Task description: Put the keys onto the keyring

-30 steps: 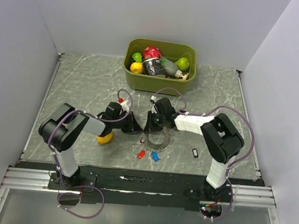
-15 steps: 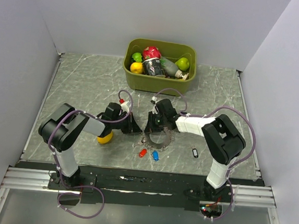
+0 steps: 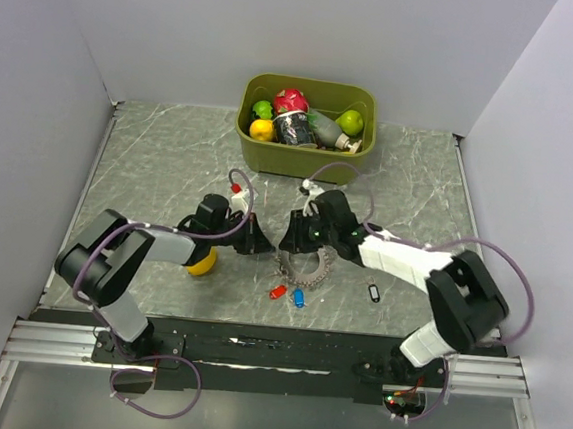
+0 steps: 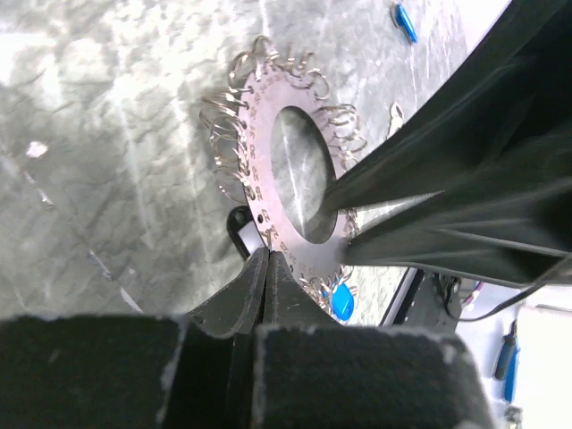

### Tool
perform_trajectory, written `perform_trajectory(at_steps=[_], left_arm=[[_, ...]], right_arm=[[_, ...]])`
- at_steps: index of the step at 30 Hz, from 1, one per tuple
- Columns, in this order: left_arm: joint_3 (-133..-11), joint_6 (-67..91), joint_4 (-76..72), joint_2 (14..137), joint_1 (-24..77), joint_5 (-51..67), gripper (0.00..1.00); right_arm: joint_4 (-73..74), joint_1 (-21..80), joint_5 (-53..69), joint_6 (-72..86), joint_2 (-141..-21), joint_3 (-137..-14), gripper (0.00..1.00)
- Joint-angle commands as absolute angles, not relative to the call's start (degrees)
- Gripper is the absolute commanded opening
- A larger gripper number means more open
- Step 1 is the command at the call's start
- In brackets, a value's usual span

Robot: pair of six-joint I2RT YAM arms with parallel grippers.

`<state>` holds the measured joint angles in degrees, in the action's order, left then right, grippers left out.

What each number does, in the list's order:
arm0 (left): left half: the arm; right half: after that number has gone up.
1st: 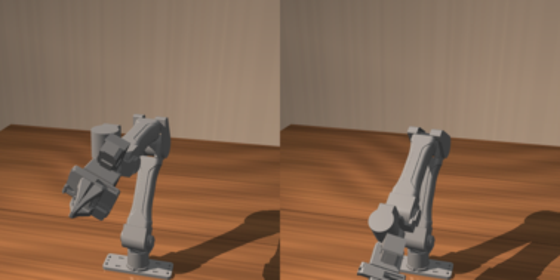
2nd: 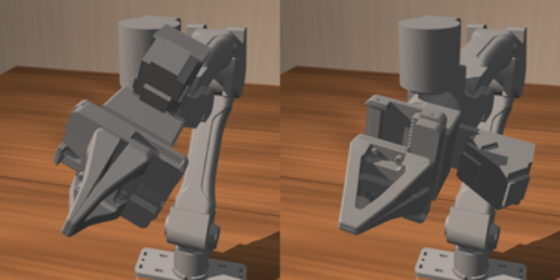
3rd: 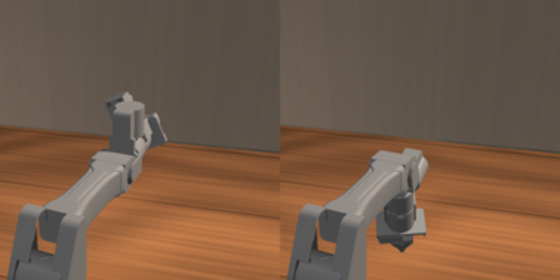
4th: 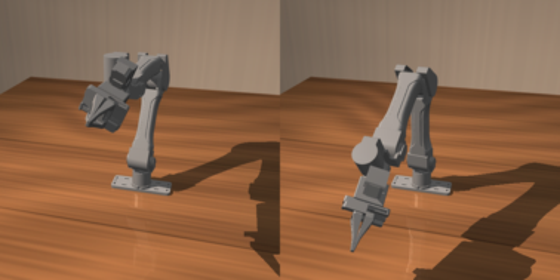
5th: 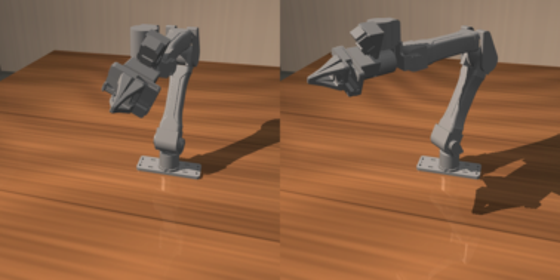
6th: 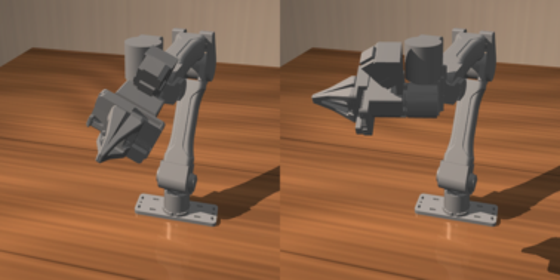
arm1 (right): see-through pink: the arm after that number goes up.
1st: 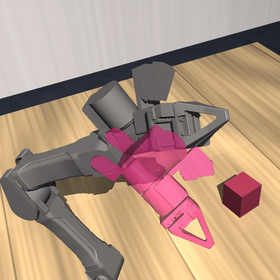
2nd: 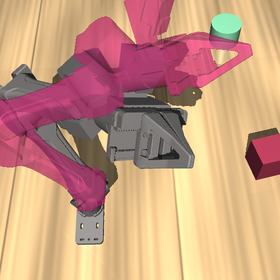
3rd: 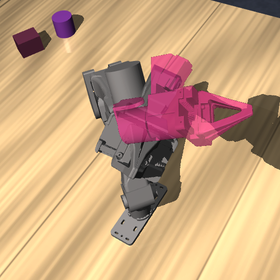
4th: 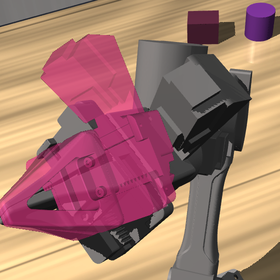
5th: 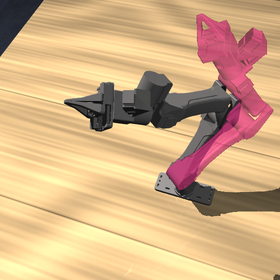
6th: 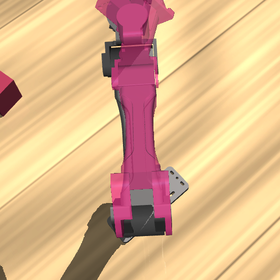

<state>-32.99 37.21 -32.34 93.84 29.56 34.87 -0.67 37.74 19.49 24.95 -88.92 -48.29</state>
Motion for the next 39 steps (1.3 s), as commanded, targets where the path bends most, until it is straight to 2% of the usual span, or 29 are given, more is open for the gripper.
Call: perform_trajectory(at_steps=[1,6,11,14,23,28,35,39], left_arm=[[-34.0,32.3,-31.5,89.6,30.6,37.1,0.01],[-35.2,28.7,-27.5,85.2,31.3,37.8,0.01],[-36.6,25.4,-22.3,78.7,31.7,38.8,0.01],[-37.7,23.7,-20.7,75.4,32.0,40.7,0.01],[-41.0,19.4,-14.8,67.0,34.3,44.4,0.01],[-41.7,19.1,-14.9,63.2,35.6,47.5,0.01],[-43.5,17.4,-12.8,61.4,37.4,51.1,0.01],[-44.2,17.2,-12.5,61.3,38.0,53.3,0.01]], right_arm=[[-5.2,38.0,16.6,20.1,-81.0,-44.5,0.46],[-4.0,37.9,16.3,14.2,-74.1,-42.0,0.62],[-6.1,37.6,19.3,9.0,-64.9,-38.6,0.63],[-7.8,37.3,28.1,4.8,-61.5,-38.3,0.64],[-10.6,37.2,42.5,2.3,-54.4,-37.9,0.63],[-10.7,37.3,45.5,1.7,-52.8,-38.1,0.58],[-12.3,36.0,49.9,1.8,-50.8,-37.2,0.52],[-10.0,34.2,58.0,0.4,-50.4,-38.3,0.52]])
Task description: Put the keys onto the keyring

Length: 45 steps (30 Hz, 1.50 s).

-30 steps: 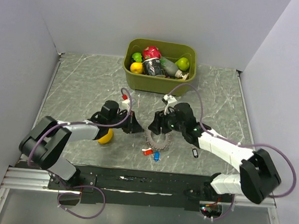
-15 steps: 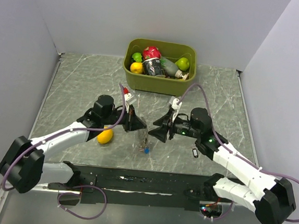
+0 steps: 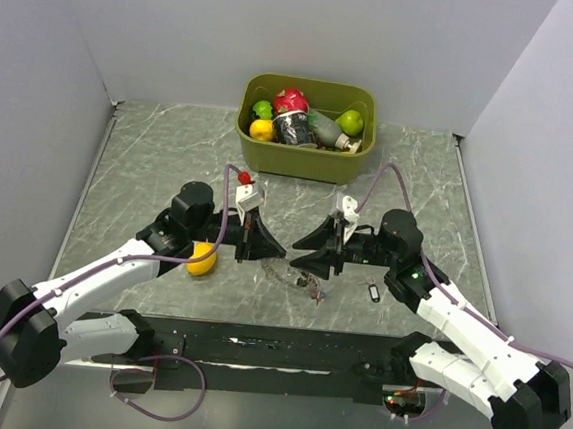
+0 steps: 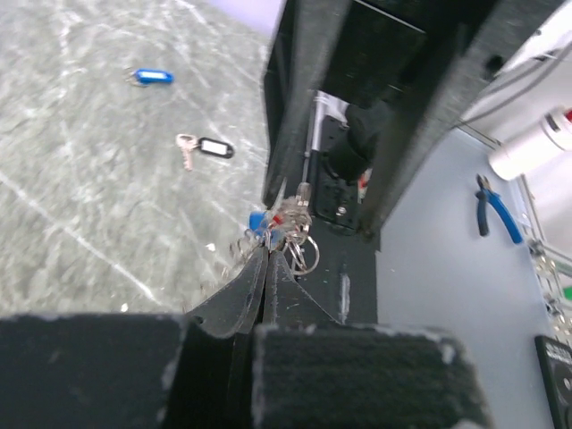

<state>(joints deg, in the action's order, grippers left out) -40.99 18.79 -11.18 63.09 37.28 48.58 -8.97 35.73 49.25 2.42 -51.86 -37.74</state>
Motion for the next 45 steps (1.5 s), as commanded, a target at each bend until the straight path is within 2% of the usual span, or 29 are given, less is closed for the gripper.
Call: perform_trajectory(at_steps=[1,12,22,25,26,27,29,30,32,36,37,39,40,42,43,45], left_arm=[[-44.3,17.0,-12.4,61.2,38.1,54.0,0.01],[-47.1,15.6,-9.9,61.4,40.2,54.0,0.01],[-48.3,15.0,-9.1,62.1,41.1,53.1,0.01],[-48.5,15.3,-9.3,62.5,41.5,53.1,0.01],[-48.5,15.4,-9.3,62.5,41.6,53.1,0.01],[-48.5,15.4,-9.5,62.7,41.7,53.0,0.01],[-48.6,15.3,-9.5,62.9,42.0,52.7,0.01],[-48.7,15.2,-9.4,63.2,42.1,52.6,0.01],[-49.3,15.4,-9.1,63.5,42.3,52.5,0.01],[-49.1,15.8,-9.8,63.6,42.4,51.0,0.02],[-49.2,16.7,-9.8,63.5,42.4,49.9,0.12],[-49.3,17.8,-9.2,62.4,42.2,46.0,0.25],[-49.4,18.4,-8.4,61.7,42.1,44.4,0.39],[-48.4,19.6,-10.4,59.1,40.9,42.7,0.54],[-46.9,22.0,-11.7,58.1,40.1,42.6,0.65],[-45.6,25.6,-15.9,55.8,37.3,45.1,0.69]], right_arm=[[-9.8,33.5,59.2,0.5,-50.3,-38.7,0.52],[-4.8,32.5,63.8,-1.3,-52.2,-41.2,0.45],[-6.0,32.5,60.0,-0.1,-54.0,-41.0,0.43],[-6.5,32.6,59.4,1.6,-54.0,-41.1,0.40],[-7.5,32.5,59.6,2.6,-54.0,-41.1,0.38],[-8.0,32.5,59.7,3.2,-54.2,-41.1,0.31],[-8.4,32.4,59.6,4.0,-54.6,-41.2,0.24],[-8.4,32.4,59.4,4.2,-55.1,-41.4,0.12],[-7.6,32.5,59.2,4.4,-55.5,-41.9,0.02],[-6.7,32.5,57.6,5.1,-56.0,-42.3,0.00],[-6.9,32.6,57.0,5.4,-55.6,-41.8,0.00],[-9.1,32.6,54.9,6.5,-53.4,-40.1,0.00],[-9.9,32.6,54.3,7.0,-52.6,-39.5,0.00],[-11.5,32.5,52.8,8.2,-50.1,-37.9,0.00],[-12.4,32.5,52.4,8.7,-49.3,-37.5,0.00],[-13.7,32.5,50.0,9.6,-46.9,-36.1,0.00]])
